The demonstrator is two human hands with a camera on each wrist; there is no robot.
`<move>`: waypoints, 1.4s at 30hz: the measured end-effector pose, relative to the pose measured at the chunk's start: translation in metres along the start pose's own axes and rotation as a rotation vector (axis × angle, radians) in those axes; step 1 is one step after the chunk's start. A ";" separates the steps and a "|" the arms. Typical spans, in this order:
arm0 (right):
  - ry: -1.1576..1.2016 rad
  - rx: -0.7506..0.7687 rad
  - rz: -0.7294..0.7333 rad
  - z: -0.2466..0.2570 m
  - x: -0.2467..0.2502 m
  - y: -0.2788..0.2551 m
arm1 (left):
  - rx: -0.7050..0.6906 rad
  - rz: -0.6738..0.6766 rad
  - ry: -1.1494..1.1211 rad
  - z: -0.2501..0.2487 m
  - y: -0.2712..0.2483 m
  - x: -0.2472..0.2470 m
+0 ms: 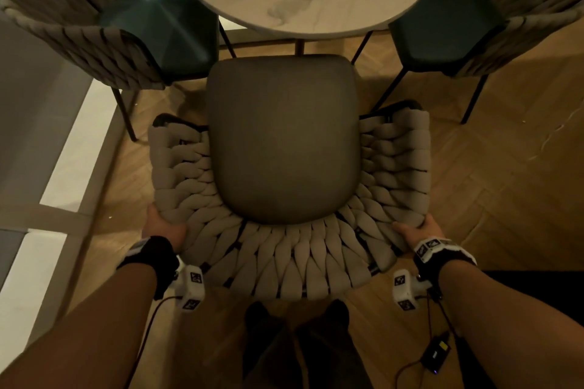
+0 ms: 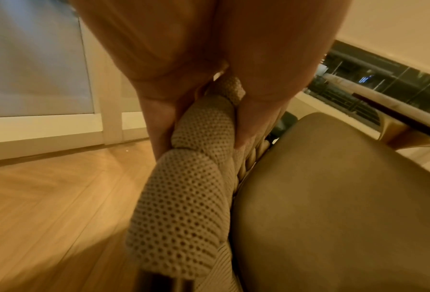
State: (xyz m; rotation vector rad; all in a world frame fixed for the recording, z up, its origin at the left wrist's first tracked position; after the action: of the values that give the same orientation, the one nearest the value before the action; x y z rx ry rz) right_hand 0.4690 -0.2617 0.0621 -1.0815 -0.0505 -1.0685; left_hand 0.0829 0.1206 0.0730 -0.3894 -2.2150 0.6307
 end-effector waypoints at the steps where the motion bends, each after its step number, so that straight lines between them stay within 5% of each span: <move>1: -0.008 0.010 0.005 0.008 0.003 0.000 | -0.011 -0.003 0.000 -0.003 0.005 0.000; 24: -0.298 0.073 -0.011 0.051 0.030 0.045 | 0.056 0.114 0.224 -0.045 0.045 -0.025; 26: -0.367 0.094 -0.031 0.056 0.029 0.041 | -0.030 0.053 0.347 -0.057 0.038 -0.023; 29: -0.499 0.227 -0.130 0.067 0.028 0.028 | -0.344 -0.041 0.730 -0.089 0.011 -0.033; 32: -0.762 0.502 -0.271 0.087 0.014 -0.003 | -0.518 0.155 0.899 -0.103 -0.022 -0.072; 34: -0.824 0.684 -0.168 0.095 -0.012 -0.025 | -0.497 0.365 0.927 -0.098 -0.047 -0.099; 38: -0.999 0.732 0.431 0.060 -0.069 -0.063 | -0.476 0.717 1.073 -0.079 -0.099 -0.132; 42: -1.413 0.808 0.558 0.034 -0.081 -0.082 | -0.583 0.872 1.349 -0.068 -0.120 -0.138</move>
State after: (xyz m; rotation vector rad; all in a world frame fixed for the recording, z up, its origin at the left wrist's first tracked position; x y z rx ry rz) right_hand 0.3814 -0.1853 0.0952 -0.8055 -1.1312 0.3833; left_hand 0.2151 -0.0218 0.0944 -1.5615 -0.7844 -0.0046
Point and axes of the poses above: each hand's wrist, its own y-axis towards the middle knuckle, its own x-axis out of the back of the hand, z = x × y, the point moved 7 cm from there along y, towards the middle knuckle, and after that the axes turned 3 degrees about z, right-handed, at the moved point
